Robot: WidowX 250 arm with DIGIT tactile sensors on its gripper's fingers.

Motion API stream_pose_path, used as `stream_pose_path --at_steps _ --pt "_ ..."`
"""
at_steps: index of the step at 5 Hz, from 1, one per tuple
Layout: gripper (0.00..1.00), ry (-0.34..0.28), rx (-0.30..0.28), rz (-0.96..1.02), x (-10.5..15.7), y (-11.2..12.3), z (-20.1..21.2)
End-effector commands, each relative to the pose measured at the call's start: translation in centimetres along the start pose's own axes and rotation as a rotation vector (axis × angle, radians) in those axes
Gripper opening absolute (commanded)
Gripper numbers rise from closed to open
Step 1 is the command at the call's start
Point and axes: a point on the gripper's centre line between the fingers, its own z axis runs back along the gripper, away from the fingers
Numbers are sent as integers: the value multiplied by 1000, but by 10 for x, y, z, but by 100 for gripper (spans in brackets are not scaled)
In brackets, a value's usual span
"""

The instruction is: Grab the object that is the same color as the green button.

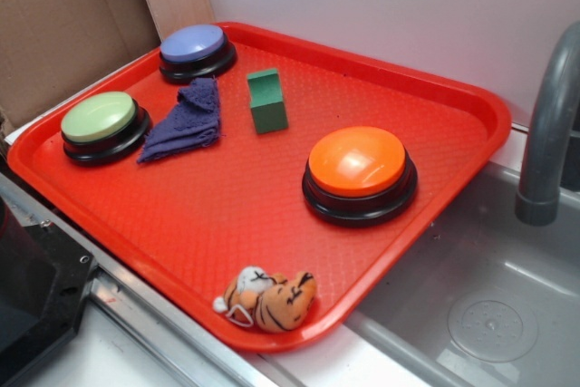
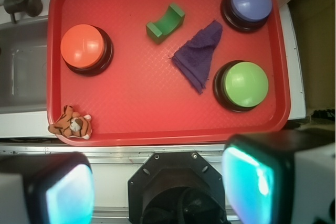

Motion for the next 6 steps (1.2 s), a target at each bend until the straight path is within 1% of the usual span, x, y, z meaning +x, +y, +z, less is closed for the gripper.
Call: stream_pose_path --at_steps 1,2,3,4,5,6 --pt "100 0 0 0 0 0 0" --pt "100 -19 36 205 35 -1 -19" --pt "100 -51 87 399 69 1 -47" --pt "100 -164 102 647 95 5 -71" --pt "100 -207 142 761 122 3 -107" --pt "100 -83 -82 796 138 2 -150"
